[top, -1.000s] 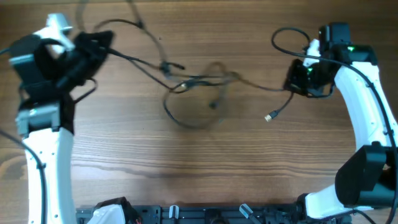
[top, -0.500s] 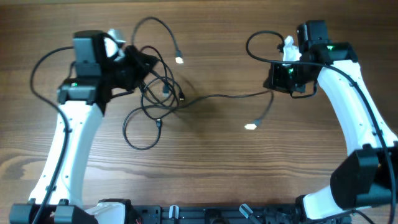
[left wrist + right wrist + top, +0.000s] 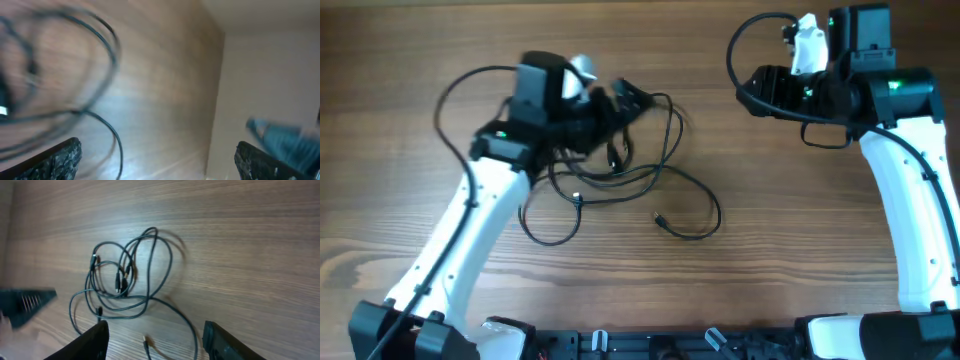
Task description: Untangle cables
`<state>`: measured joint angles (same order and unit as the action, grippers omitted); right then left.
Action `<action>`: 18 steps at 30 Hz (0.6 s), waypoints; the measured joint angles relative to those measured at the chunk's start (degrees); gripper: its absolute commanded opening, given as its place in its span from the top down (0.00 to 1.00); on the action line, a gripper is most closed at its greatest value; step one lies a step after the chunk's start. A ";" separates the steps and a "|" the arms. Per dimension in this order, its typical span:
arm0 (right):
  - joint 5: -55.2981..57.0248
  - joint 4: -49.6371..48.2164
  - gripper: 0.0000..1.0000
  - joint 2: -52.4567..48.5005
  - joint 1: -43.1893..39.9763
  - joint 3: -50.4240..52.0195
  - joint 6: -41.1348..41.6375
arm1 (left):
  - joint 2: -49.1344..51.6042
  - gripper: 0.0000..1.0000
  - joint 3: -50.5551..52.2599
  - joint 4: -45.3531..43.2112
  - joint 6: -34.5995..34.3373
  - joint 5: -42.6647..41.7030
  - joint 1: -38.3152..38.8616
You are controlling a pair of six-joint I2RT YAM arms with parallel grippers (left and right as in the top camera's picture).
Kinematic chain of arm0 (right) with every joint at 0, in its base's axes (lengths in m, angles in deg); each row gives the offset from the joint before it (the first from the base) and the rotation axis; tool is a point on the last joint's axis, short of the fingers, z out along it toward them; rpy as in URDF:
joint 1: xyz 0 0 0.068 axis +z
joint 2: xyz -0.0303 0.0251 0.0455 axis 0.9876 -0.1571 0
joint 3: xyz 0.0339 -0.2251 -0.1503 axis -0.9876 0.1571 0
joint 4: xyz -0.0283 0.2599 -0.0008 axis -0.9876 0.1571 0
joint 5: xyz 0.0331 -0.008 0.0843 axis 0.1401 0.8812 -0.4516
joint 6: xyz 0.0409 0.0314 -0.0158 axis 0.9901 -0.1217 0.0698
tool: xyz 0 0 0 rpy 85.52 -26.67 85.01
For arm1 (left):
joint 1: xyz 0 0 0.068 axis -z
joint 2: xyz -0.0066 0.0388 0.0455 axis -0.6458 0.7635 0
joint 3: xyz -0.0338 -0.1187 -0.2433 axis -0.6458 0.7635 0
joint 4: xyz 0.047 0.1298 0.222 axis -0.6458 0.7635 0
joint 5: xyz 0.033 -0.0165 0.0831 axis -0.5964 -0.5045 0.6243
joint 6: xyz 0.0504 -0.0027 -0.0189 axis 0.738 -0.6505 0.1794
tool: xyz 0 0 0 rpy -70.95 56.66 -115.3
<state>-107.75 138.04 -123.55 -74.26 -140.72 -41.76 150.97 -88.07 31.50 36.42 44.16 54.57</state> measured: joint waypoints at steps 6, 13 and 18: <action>-0.26 -3.72 0.37 -8.37 15.47 0.00 -7.80 | 0.00 0.00 -0.22 12.39 -1.88 13.73 -16.31; 4.76 -10.73 0.43 -23.06 32.22 0.00 -33.35 | 0.02 0.00 -0.22 15.06 -1.88 19.96 -24.87; 6.69 -10.91 0.45 -28.85 36.85 0.00 -41.35 | 0.02 0.00 -0.22 16.57 -1.88 20.33 -24.87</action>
<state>-101.06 127.13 -152.40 -37.41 -140.72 -83.11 150.99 -88.29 48.07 34.54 64.49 29.70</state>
